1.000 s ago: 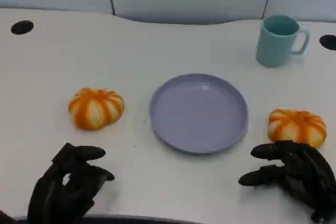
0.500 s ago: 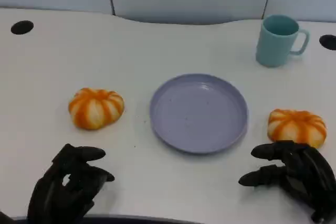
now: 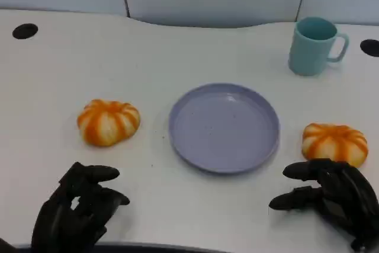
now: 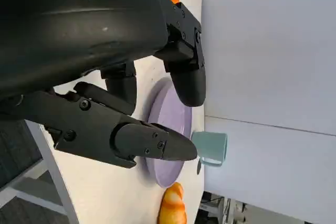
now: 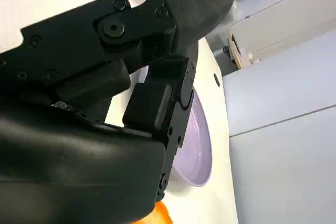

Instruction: Grasp the bread from the table and place it into the plate.

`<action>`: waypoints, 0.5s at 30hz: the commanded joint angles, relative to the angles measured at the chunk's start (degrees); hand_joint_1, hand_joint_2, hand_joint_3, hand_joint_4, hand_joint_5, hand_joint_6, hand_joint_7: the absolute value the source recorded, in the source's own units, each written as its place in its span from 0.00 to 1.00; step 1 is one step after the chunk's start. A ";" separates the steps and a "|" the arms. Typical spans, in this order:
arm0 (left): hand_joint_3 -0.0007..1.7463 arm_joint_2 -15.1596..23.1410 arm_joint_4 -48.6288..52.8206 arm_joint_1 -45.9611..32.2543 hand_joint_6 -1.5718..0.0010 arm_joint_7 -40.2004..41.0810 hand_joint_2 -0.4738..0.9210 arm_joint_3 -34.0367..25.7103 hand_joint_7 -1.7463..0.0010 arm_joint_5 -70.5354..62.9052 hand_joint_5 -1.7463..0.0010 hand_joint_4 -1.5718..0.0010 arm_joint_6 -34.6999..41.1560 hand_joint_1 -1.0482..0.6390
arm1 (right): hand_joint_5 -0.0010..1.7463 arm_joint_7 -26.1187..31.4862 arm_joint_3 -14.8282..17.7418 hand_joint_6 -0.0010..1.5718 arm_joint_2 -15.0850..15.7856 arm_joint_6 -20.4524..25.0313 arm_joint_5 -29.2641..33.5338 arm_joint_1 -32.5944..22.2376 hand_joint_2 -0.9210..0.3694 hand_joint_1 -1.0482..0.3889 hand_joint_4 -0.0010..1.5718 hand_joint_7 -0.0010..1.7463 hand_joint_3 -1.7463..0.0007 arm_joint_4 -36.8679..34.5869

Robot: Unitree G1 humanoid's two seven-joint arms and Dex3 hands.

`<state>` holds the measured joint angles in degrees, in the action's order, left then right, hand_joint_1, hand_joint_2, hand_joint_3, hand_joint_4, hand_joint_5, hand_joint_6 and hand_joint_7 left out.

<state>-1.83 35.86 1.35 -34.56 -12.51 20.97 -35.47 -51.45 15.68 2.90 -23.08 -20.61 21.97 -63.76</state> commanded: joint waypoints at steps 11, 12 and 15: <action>0.09 5.14 -9.48 -0.26 0.81 10.02 1.00 1.48 0.34 -12.96 0.11 0.85 -3.06 0.37 | 0.01 0.05 -0.02 0.88 -0.44 0.74 0.65 -2.29 0.00 0.27 0.95 0.00 0.93 -1.28; 0.08 5.89 -11.49 -0.39 0.80 11.64 1.00 1.81 0.37 -15.24 0.12 0.85 -2.50 0.37 | 0.01 0.04 -0.02 0.88 -0.46 0.70 0.66 -2.27 0.00 0.27 0.95 0.00 0.93 -1.36; 0.08 8.80 -16.74 -0.15 0.78 16.30 1.00 2.69 0.47 -22.83 0.18 0.84 -1.85 0.37 | 0.01 1.26 -0.52 0.88 -0.42 0.81 1.27 -2.66 0.00 0.28 0.95 0.01 0.93 -0.57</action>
<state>3.92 23.02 1.43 -21.80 -10.26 3.23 -38.06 -51.42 15.59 2.57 -23.63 -20.59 21.85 -63.54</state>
